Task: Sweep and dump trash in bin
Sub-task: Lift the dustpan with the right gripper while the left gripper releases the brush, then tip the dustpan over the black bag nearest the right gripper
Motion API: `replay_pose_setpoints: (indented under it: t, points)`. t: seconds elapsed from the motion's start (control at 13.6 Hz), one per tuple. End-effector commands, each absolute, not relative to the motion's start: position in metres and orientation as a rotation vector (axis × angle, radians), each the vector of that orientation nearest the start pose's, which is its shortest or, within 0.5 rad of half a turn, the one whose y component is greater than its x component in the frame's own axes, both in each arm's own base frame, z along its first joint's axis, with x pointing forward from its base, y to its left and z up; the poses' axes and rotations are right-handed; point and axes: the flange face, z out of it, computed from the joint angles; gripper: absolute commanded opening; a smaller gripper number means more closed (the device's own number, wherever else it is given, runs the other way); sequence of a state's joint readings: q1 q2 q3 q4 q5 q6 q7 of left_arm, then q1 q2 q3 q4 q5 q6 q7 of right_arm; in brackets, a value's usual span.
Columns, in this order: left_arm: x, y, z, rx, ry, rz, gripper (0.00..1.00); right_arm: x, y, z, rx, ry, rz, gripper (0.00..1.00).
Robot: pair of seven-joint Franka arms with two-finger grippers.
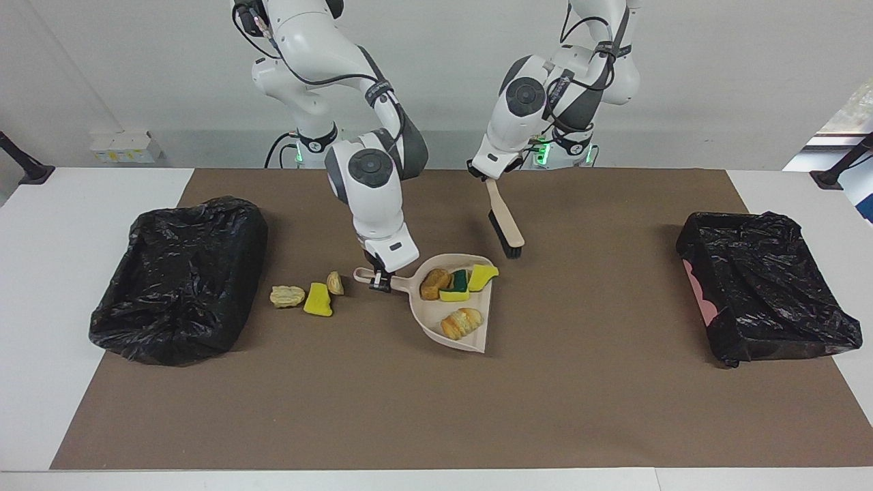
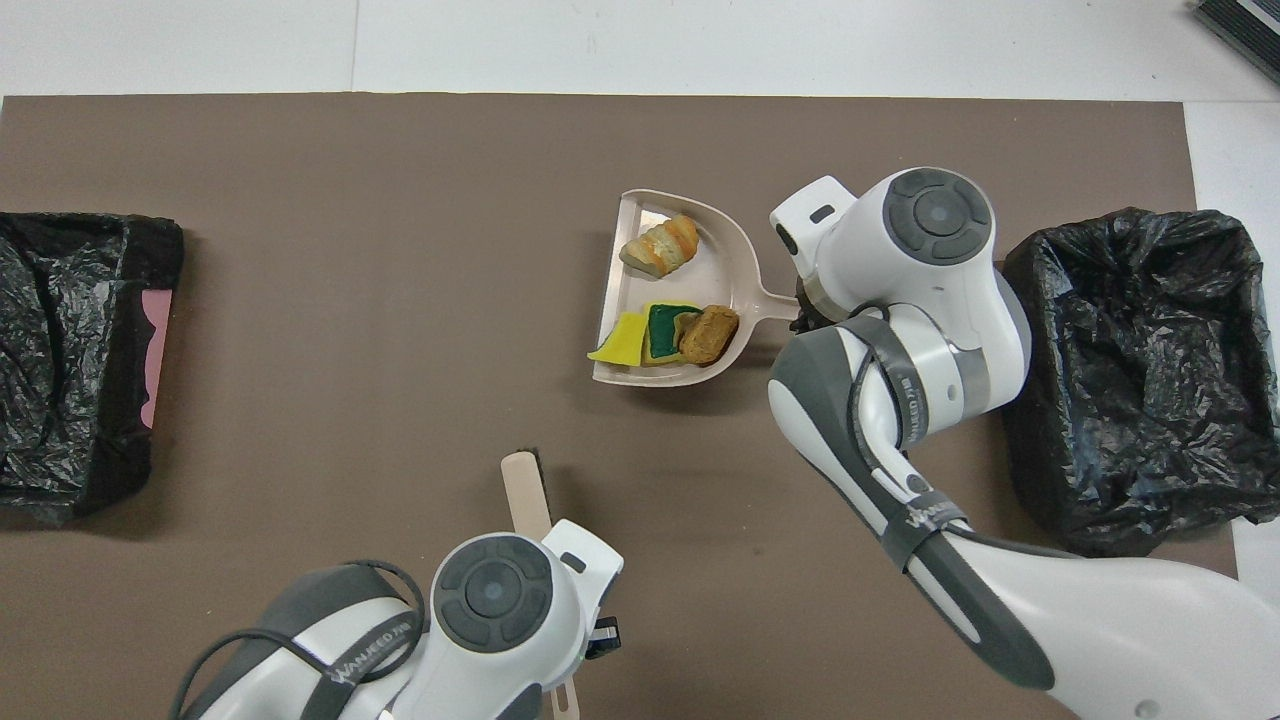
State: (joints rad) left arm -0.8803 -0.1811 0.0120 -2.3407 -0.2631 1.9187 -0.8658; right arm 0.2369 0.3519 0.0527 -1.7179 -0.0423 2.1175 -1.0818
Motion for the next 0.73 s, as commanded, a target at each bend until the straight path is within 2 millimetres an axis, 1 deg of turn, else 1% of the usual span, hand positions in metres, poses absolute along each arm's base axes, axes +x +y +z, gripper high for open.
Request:
replay_pose_setpoints:
  t: [0.0,0.07,0.22,0.29,0.37,0.59,0.66]
  points:
    - [0.235,-0.366,0.37,-3.06,-0.157,0.453,0.0,0.647,0.13,0.415,-2.35,-2.142,-0.058,0.0]
    - [0.226,-0.367,0.364,-3.052,-0.13,0.455,0.0,0.653,0.105,0.425,-2.342,-2.153,-0.053,0.0]
    - [0.221,-0.369,0.364,-3.058,-0.095,0.457,0.0,0.658,0.071,0.434,-2.367,-2.117,-0.023,0.0]
    - [0.217,-0.37,0.363,-3.058,-0.083,0.463,0.0,0.658,0.046,0.436,-2.369,-2.108,-0.006,0.0]
    - [0.206,-0.375,0.361,-3.055,-0.046,0.468,0.0,0.658,0.021,0.444,-2.37,-2.11,-0.004,0.0]
    - [0.203,-0.378,0.361,-3.075,-0.059,0.495,0.0,0.653,-0.05,0.46,-2.396,-2.113,0.024,0.0]
    - [0.204,-0.377,0.36,-3.081,-0.045,0.504,0.0,0.65,-0.076,0.469,-2.4,-2.124,0.036,0.0]
